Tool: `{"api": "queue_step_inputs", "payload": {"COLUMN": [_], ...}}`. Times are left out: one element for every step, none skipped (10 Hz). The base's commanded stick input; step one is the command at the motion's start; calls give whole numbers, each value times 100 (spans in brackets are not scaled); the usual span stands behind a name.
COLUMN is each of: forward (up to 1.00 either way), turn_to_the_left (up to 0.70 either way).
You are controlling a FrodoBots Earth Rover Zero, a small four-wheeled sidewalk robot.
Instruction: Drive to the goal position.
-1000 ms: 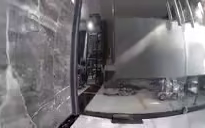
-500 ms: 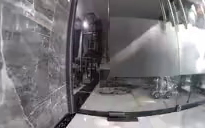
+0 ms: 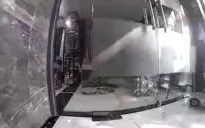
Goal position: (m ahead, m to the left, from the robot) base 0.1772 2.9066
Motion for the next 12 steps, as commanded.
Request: {"api": "queue_step_inputs", "payload": {"forward": [0,0,0,0,0,0,0,0,0,0,0,0], "turn_to_the_left": [-45,-45,-45,-45,-45,-45,-45,-45,-45,-45,-45,-45]}}
